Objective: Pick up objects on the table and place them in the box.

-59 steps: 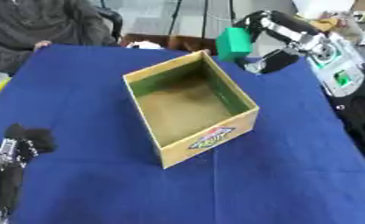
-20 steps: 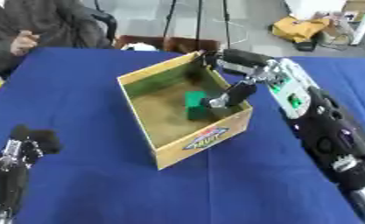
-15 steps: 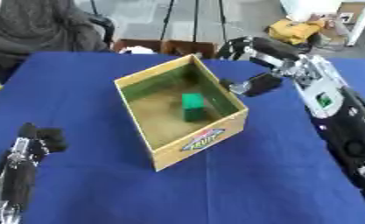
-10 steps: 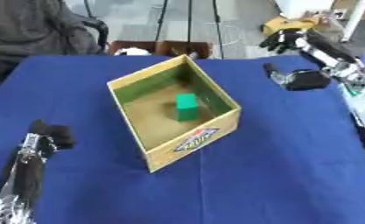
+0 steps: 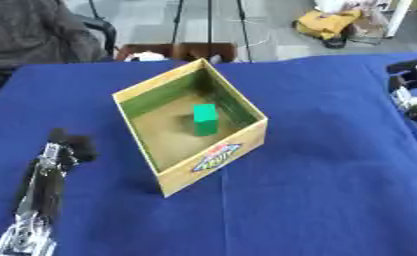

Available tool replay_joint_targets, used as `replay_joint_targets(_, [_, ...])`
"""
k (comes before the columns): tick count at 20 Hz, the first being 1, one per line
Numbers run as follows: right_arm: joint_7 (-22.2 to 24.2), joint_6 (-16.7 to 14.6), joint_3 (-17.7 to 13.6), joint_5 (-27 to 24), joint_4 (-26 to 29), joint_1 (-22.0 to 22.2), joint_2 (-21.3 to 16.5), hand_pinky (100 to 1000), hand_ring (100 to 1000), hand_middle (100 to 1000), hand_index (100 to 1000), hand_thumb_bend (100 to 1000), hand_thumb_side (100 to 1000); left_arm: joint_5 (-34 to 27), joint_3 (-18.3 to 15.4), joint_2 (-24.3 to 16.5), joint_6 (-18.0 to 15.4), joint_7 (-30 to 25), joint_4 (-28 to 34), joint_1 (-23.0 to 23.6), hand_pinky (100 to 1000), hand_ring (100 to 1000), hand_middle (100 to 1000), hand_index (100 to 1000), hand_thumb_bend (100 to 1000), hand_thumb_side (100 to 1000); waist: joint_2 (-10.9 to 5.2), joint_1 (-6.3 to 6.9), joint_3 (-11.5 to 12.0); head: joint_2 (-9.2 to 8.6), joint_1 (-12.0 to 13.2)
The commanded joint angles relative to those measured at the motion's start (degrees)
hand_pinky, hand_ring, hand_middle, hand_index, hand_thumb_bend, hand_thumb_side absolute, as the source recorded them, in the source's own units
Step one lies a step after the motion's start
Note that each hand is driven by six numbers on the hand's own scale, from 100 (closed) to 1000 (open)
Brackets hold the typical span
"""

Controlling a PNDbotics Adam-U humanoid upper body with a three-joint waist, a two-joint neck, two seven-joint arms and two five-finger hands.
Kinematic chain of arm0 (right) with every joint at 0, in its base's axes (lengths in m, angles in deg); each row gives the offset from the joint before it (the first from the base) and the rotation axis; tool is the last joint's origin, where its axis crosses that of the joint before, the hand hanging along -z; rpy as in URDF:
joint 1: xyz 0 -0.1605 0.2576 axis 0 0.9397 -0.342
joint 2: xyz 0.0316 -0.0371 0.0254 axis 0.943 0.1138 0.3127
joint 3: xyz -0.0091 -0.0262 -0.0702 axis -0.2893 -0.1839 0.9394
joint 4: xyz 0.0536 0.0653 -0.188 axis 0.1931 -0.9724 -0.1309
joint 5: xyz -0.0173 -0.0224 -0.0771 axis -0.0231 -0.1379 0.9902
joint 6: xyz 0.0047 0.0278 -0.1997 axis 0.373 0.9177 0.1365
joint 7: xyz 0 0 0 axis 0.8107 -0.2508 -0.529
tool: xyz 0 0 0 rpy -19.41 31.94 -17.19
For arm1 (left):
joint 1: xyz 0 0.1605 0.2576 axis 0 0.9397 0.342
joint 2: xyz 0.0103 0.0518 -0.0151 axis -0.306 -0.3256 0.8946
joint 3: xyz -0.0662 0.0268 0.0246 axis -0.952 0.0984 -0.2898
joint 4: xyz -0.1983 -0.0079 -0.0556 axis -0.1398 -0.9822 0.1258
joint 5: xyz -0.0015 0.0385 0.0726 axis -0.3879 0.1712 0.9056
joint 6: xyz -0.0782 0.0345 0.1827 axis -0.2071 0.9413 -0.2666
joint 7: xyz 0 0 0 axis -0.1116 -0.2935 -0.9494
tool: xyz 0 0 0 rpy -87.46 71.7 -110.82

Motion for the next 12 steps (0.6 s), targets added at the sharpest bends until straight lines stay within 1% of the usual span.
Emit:
replay_joint_targets(1, [-2.6,2.3,-0.4,-2.8,3.8,1.9,1.0,605,658,699,785,100,727,0.2,-0.6,-0.9,0.0,0.3,0.9,-0.4,677,594,554,675,415,1000,-0.74,-0.21,0.1,0.12,0.1])
replay_joint_targets(4, [-4.8,4.6,0.7,-5.1,7.0,5.5,1.4,605,658,699,785,100,727,0.2,-0.4,-0.9,0.0,0.2,0.8,-0.3,677,594,554,675,415,1000,-0.92,-0.24,0.4,0.31,-0.3])
replay_joint_targets(5, [-5.5,5.3,0.9,-5.8,7.9,6.7,1.5,604,658,700,784,100,750,0.2,-0.4,-0.8,0.0,0.2,0.8,-0.3,677,595,554,675,415,1000,-0.89,-0.16,0.4,0.36,-0.3])
replay_joint_targets(8, [-7.7,7.4,1.6,-8.0,10.7,10.2,2.6,604,657,698,784,100,756,0.2,-0.3,-0.9,0.0,0.1,0.8,-0.1,677,595,554,675,414,1000,-0.94,0.02,0.2,0.61,-0.4])
replay_joint_targets(12, [-10.8,8.4,3.1,-11.0,15.6,15.2,2.8,603,655,694,783,100,759,0.2,-0.1,-0.8,0.0,-0.1,0.7,0.1,676,595,554,675,415,999,-1.41,0.05,0.2,1.01,-0.7])
